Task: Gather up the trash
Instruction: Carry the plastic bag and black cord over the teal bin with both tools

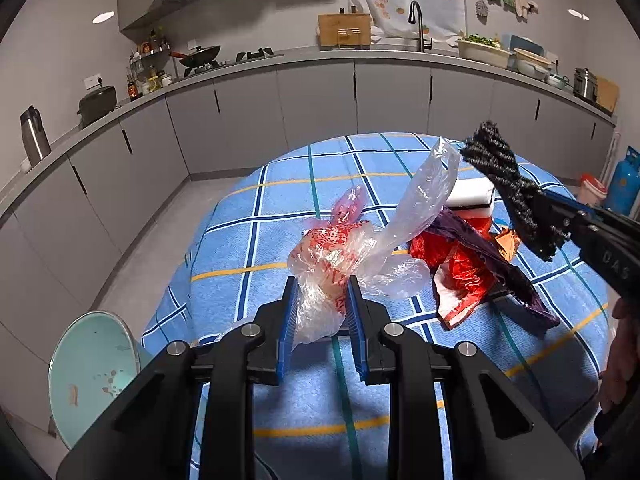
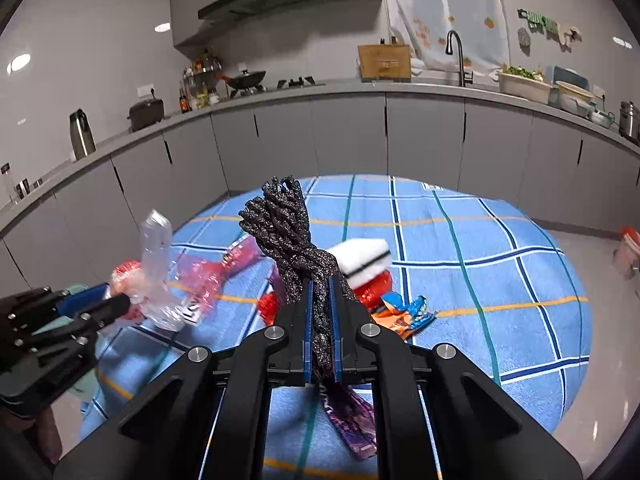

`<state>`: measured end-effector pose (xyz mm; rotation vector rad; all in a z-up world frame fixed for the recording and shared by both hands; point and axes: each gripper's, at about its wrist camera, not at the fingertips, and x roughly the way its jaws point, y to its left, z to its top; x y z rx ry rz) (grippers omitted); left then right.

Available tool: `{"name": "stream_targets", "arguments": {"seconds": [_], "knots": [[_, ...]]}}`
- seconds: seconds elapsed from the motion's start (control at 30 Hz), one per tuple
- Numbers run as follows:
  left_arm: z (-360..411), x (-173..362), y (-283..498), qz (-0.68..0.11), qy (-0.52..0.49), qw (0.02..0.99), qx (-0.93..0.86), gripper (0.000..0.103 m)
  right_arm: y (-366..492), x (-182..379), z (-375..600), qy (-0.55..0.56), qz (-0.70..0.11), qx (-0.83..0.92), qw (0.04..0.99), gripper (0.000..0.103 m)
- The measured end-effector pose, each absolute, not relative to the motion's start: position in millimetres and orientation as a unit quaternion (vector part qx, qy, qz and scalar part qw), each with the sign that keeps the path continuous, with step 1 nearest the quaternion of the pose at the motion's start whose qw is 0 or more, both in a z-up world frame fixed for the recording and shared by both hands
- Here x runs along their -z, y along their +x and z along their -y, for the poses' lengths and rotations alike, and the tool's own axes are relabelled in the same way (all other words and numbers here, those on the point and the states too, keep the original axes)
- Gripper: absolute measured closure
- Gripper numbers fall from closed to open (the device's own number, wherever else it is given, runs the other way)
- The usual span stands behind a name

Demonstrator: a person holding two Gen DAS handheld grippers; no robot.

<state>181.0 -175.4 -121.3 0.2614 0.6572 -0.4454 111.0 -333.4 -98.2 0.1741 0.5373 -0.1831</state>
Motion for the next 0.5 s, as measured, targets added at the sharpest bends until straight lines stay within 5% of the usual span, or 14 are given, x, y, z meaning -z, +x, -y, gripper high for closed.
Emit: {"name": "stream_targets", "arguments": {"seconds": [0.5], "knots": [[149.8, 106.4, 170.0, -0.305, 0.108, 0.924, 0.203, 0.079, 104.2, 81.3, 300.7, 0.073, -0.249, 0.061, 0.964, 0.095]]}}
